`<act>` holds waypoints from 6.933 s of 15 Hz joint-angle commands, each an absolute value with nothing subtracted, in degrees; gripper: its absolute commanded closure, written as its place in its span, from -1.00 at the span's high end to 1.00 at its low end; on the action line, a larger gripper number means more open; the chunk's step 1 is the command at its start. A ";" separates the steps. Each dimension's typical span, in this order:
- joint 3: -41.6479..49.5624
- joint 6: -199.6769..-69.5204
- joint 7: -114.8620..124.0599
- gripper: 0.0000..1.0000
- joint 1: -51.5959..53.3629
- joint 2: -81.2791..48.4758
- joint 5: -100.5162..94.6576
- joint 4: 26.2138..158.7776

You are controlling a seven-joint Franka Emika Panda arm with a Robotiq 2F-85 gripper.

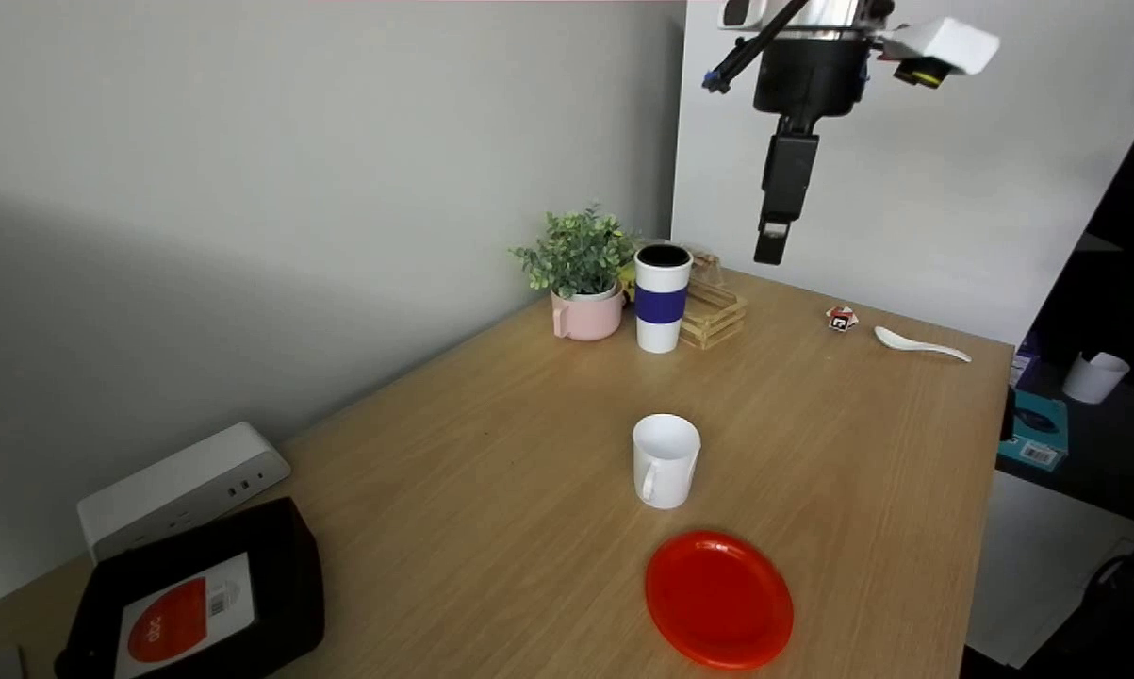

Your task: Put the mug cup on the orange plate

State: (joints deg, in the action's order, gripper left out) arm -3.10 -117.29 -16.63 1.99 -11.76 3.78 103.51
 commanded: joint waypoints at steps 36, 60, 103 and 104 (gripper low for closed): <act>-6.02 -101.12 -16.95 1.00 3.79 -51.88 2.88 63.34; -6.39 -95.15 -17.34 0.17 3.65 -60.19 1.25 56.45; -6.05 -111.44 3.77 -0.99 11.22 -40.43 1.46 84.69; -6.25 -111.79 3.99 -0.99 11.00 -39.72 1.98 86.06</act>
